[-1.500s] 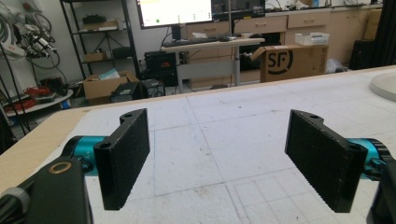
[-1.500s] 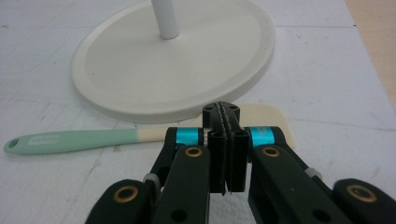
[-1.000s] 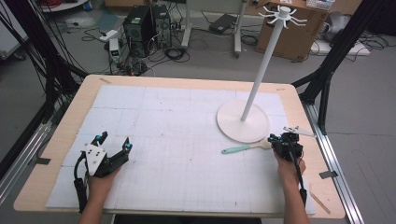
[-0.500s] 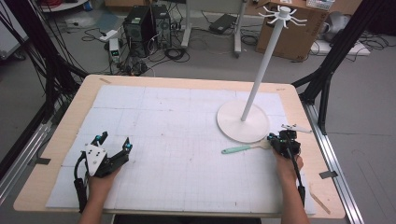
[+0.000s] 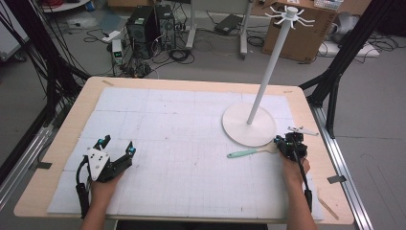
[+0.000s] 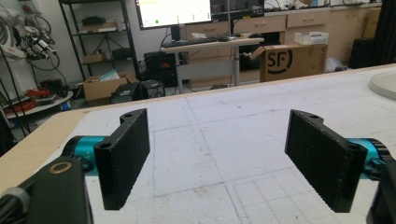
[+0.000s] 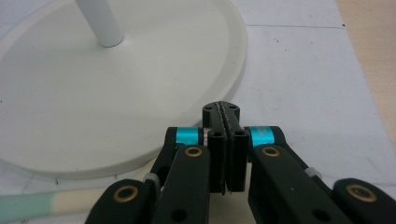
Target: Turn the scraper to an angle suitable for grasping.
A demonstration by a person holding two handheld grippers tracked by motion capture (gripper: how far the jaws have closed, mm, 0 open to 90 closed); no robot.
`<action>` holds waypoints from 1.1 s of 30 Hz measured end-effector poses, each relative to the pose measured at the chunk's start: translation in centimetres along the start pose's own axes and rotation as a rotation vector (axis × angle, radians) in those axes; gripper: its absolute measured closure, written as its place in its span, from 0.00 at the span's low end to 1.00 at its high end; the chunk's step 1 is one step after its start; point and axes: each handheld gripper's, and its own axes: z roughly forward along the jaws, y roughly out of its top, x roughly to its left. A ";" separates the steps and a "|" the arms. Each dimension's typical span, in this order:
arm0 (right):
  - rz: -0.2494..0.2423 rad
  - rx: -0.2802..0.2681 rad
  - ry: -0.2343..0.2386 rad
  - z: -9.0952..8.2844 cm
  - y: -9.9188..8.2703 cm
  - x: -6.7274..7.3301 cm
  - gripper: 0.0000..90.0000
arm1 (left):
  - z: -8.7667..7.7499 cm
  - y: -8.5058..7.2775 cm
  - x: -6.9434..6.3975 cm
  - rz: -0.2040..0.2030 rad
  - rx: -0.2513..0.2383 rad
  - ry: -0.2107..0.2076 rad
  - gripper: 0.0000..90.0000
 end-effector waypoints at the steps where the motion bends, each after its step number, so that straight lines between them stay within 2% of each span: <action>1: -0.003 0.004 0.001 0.1 0.0 0.0 1.00 | 0.0 0.0 0.0 0.000 0.000 0.000 0.25; 20: -0.011 0.047 -0.025 0.8 0.4 0.0 1.00 | 0.0 0.0 0.0 0.000 -0.002 -0.003 0.25; 33: -0.014 0.070 -0.012 0.4 0.4 0.1 1.00 | 0.0 0.0 0.0 0.001 -0.002 -0.003 0.25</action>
